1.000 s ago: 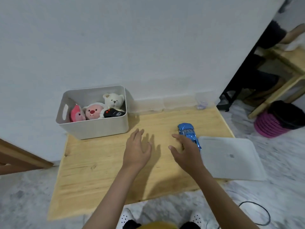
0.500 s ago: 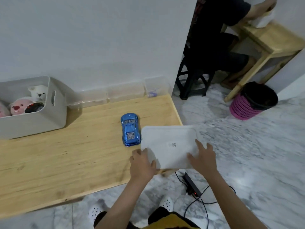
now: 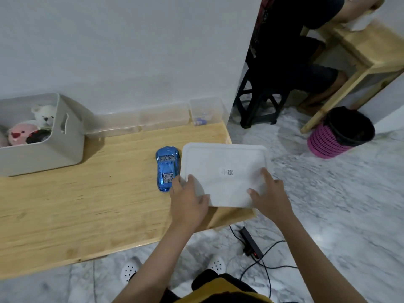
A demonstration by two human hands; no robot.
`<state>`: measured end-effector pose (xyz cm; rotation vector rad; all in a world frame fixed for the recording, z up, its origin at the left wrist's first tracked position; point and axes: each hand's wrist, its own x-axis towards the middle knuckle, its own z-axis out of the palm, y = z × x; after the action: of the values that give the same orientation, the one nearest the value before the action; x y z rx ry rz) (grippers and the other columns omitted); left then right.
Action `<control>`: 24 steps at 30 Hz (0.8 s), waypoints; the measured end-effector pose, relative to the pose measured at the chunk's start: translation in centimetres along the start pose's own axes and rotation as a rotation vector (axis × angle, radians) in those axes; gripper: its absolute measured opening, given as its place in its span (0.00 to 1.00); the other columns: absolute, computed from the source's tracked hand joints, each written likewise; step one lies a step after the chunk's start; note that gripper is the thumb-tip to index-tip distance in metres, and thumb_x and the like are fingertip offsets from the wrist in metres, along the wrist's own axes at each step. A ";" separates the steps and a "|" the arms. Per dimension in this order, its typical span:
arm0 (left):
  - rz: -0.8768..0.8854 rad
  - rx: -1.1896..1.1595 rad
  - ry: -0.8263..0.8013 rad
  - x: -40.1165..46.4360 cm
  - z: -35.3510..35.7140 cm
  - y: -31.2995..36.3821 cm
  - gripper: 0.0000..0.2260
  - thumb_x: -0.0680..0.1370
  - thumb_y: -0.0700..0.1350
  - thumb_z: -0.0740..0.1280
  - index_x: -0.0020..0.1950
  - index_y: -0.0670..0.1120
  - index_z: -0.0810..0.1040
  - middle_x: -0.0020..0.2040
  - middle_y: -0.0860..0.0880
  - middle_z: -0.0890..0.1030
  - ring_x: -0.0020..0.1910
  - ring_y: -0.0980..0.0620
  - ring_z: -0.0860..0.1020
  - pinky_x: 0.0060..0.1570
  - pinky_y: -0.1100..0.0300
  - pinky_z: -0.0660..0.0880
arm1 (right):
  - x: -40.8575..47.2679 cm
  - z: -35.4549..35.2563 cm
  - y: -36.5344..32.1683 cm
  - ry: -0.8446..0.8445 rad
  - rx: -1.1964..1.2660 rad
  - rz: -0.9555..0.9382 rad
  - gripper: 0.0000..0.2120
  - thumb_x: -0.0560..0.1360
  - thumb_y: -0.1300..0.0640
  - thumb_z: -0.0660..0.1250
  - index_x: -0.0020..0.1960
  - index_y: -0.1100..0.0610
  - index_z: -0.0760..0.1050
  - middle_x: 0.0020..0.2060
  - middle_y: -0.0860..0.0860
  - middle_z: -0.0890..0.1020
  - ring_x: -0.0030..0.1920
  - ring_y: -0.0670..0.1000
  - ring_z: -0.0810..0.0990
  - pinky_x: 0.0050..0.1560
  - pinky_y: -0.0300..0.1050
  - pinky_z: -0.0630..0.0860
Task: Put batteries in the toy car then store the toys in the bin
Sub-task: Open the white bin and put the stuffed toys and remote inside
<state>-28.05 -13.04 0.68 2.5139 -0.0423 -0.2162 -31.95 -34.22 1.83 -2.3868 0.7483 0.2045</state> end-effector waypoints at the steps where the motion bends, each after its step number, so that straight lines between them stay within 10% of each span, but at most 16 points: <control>1: 0.012 -0.017 0.035 0.5 -1.1 -0.1 0.30 0.73 0.53 0.69 0.71 0.47 0.64 0.70 0.40 0.59 0.66 0.40 0.62 0.58 0.52 0.72 | 0.2 -0.3 -1.5 0.018 -0.022 -0.016 0.34 0.73 0.46 0.66 0.74 0.47 0.53 0.63 0.61 0.66 0.56 0.60 0.72 0.53 0.53 0.71; 13: -0.023 -0.034 0.351 6.5 -21.8 -15.3 0.23 0.68 0.54 0.72 0.58 0.45 0.73 0.56 0.40 0.69 0.55 0.39 0.69 0.47 0.55 0.70 | -3.3 9.1 -27.0 0.143 -0.002 -0.393 0.32 0.72 0.48 0.70 0.72 0.56 0.65 0.59 0.62 0.72 0.58 0.63 0.74 0.51 0.53 0.74; 24: -0.175 0.026 0.429 12.5 -36.6 -30.2 0.20 0.69 0.56 0.71 0.54 0.45 0.74 0.61 0.42 0.68 0.61 0.40 0.68 0.48 0.52 0.73 | -6.2 20.8 -46.7 0.061 -0.068 -0.463 0.30 0.77 0.43 0.61 0.74 0.52 0.58 0.75 0.59 0.54 0.73 0.59 0.58 0.67 0.51 0.64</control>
<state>-10.29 31.57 10.73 2.5366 0.3497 0.2581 -10.16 11.43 11.38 -2.5644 0.2014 -0.0368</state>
